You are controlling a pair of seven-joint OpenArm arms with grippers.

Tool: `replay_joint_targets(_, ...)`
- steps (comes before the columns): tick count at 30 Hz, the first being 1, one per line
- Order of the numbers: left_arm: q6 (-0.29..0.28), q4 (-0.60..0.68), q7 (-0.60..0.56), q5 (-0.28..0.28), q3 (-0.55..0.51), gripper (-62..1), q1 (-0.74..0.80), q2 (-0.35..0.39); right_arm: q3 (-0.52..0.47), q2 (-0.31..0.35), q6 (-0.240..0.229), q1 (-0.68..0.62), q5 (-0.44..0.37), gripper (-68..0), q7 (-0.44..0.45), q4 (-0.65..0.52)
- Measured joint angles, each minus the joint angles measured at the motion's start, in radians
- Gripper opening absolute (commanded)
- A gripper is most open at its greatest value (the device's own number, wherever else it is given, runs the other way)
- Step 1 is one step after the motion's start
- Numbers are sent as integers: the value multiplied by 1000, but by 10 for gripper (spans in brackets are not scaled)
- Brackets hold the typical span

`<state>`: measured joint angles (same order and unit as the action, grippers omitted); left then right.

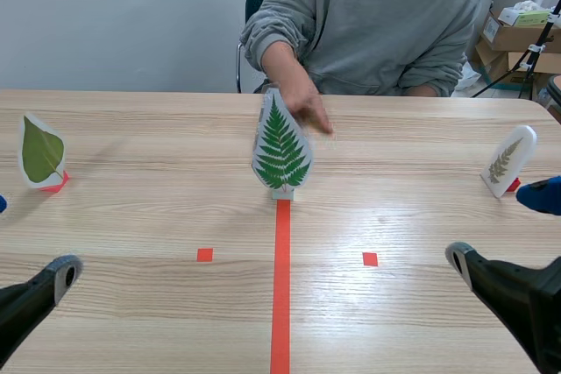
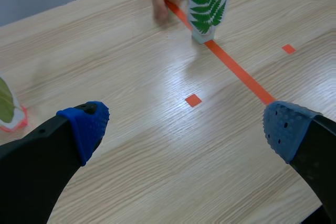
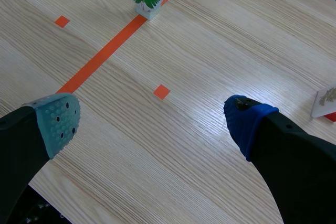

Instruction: Do the leaf sorting experiment

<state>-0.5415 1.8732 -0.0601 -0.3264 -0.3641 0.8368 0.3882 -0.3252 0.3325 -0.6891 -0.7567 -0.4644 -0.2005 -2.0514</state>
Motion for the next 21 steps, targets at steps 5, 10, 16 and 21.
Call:
replay_joint_targets(5, -6, 0, -1, 0, 0, 14, 0, 2, 0, 0, 0, 0, 0, -113, 0, 0)
replay_joint_targets(10, -6, 0, -9, 0, 0, 14, -4, 3, 0, 0, 0, 0, 0, -113, 0, 0)
replay_joint_targets(16, -6, 0, -12, 0, 0, 14, -6, 3, 0, 0, 0, 0, 0, -113, 0, 0)
replay_joint_targets(21, -6, 0, -12, 0, 0, 14, -6, 3, 0, 0, 0, 0, 0, -113, 0, 0)
